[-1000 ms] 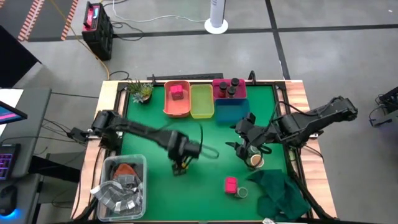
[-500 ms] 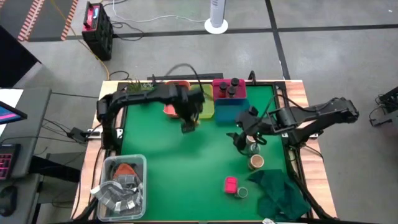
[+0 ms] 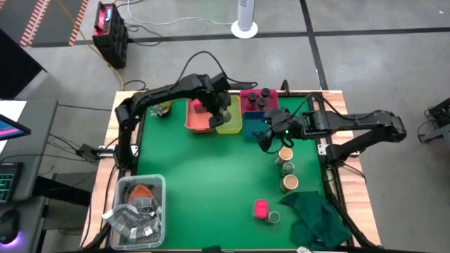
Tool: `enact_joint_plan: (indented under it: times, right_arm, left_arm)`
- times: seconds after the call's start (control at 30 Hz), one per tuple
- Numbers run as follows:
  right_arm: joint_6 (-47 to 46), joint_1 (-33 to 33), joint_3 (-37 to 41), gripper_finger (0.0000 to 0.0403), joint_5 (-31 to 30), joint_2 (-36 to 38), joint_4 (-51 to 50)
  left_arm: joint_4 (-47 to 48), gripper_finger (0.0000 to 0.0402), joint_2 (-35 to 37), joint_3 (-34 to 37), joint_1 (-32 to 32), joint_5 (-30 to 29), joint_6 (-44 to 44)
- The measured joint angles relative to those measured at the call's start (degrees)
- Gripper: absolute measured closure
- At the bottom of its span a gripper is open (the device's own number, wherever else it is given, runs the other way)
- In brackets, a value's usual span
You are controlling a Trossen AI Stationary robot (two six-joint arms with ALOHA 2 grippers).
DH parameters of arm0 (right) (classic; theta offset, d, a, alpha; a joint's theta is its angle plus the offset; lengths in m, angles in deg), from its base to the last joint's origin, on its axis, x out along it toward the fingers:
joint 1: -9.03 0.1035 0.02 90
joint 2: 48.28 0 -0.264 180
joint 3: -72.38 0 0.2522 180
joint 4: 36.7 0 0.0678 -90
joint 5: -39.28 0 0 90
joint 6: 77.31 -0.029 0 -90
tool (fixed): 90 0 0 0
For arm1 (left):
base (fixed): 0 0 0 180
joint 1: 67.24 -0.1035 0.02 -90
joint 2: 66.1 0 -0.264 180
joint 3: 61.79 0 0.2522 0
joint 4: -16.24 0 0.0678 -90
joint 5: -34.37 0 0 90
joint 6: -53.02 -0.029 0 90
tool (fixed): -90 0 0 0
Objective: Sort spices by type
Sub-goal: Put the bottom brown seasoning bottle into the yellow bin
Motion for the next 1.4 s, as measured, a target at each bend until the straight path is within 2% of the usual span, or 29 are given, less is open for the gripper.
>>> enact_joint_plan:
  times: [0.2, 0.57, 0.67, 0.9, 1.23, 1.4]
  right_arm:
    - [-1.7, -1.49, 0.0, 0.0038, 0.37, 0.0, 0.11]
    - [-6.5, -0.14, 0.0, 0.0038, 0.52, 0.0, 0.05]
    - [-7.43, 0.67, 0.0, 0.0038, 0.46, 0.0, 0.05]
    - [-7.59, 1.99, 0.0, 0.0038, 0.24, 0.0, 0.04]
    - [-7.14, 1.96, 0.0, 0.0038, 0.2, 0.0, 0.05]
    - [-7.11, 1.94, 0.0, 0.0038, 0.13, 0.02, -1.73]
  left_arm:
    - [3.34, 0.0133, -8.34, -7.67, -2.12, -1.78, -1.79]
    - [6.2, 0.0118, -20.09, -18.93, -3.22, -11.88, -1.94]
    - [6.44, 0.0117, -21.16, -19.07, -3.22, -14.05, -1.92]
    - [5.94, 0.0109, -21.3, -19.07, -3.06, -10.89, -1.6]
    - [6.02, 0.0035, -21.2, -19.09, -2.85, -11.7, 0.52]
    - [7.13, 0.0022, -21.24, -23.15, -2.57, -13.96, 0.47]
